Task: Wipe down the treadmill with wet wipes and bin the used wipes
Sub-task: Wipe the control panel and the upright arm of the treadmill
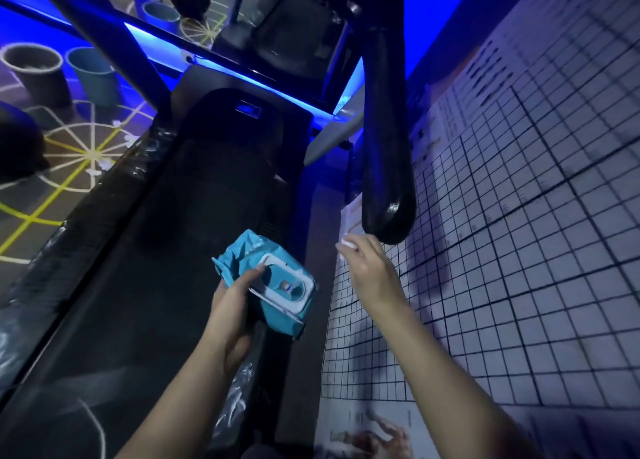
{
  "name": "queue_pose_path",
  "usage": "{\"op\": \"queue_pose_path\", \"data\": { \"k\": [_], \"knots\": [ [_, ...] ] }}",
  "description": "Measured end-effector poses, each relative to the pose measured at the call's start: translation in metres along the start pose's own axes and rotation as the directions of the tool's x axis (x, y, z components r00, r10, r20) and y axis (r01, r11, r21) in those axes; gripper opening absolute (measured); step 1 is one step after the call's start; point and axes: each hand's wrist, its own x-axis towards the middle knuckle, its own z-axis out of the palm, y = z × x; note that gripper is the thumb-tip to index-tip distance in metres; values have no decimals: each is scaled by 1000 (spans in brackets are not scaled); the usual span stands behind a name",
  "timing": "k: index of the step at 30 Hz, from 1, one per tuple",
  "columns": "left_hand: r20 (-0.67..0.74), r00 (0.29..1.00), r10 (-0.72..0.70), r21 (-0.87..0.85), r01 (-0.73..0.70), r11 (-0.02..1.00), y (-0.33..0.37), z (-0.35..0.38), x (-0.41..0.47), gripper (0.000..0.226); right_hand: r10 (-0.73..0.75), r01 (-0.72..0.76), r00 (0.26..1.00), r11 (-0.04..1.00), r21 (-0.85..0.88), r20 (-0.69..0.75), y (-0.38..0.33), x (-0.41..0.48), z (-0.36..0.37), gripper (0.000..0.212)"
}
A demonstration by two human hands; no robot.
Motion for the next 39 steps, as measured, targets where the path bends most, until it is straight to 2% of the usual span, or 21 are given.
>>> {"op": "queue_pose_path", "data": {
  "k": [3,5,7,9,11,14,17,18,19,20,22,23,25,27,29,31,33,35,36,37,39],
  "knots": [
    [-10,1000,13,-22,-14,1000,3,2,4,40,-4,9,988,1000,29,-154,2,42,-27,29],
    [-23,999,26,-38,-27,999,4,2,7,39,13,-18,994,999,-42,-112,17,79,-50,28],
    [-30,999,29,-51,-30,998,4,3,8,40,57,-28,987,982,-188,152,32,113,-67,22],
    [-39,999,29,-58,-31,998,4,3,9,41,67,111,908,912,-394,413,37,135,-72,22],
    [-44,999,32,-67,-35,997,5,1,10,41,41,256,844,846,-468,535,35,143,-74,23],
    [-45,998,43,-88,-46,995,9,-4,8,41,32,272,784,880,-390,620,24,135,-79,25],
    [-45,998,43,-143,-49,988,16,-9,3,37,18,351,587,895,-275,810,14,109,-76,26],
    [-47,998,44,-165,-51,985,19,-10,1,37,3,311,526,930,-196,850,12,100,-78,25],
    [-48,998,46,-181,-54,982,22,-11,0,37,-17,203,522,974,-105,853,12,96,-81,24],
    [-49,998,50,-193,-58,979,25,-11,-1,38,-29,62,593,998,-9,805,12,99,-87,22],
    [-48,997,57,-209,-66,976,30,-13,-2,40,30,-172,807,967,186,590,18,118,-97,14],
    [-48,997,59,-217,-69,974,32,-13,-2,39,80,-222,881,940,260,466,19,131,-101,12],
    [-53,997,61,-230,-72,970,33,-14,-1,39,167,-245,922,950,194,348,24,153,-100,15],
    [-55,996,64,-234,-75,969,32,-12,-1,40,190,-139,867,980,-144,460,25,162,-91,19],
    [-45,997,64,-229,-72,971,32,-8,-3,40,158,122,771,914,-387,617,21,157,-84,23],
    [-34,998,61,-226,-67,972,34,-5,-4,39,112,252,697,886,-389,708,6,145,-83,24],
    [-33,997,63,-220,-69,973,34,-5,-4,39,108,297,590,892,-340,800,-5,129,-85,19],
    [-34,997,63,-220,-69,973,36,-6,-2,40,107,267,469,929,-256,877,-5,116,-93,14],
    [-35,997,64,-224,-70,972,38,-7,-2,40,81,174,482,967,-187,872,-3,113,-100,11],
    [-37,997,64,-227,-71,971,39,-7,-1,39,65,38,569,994,-106,820,0,115,-107,6],
    [-44,997,67,-228,-76,971,41,-8,1,38,98,-177,835,980,94,542,12,127,-116,7]
  ]
}}
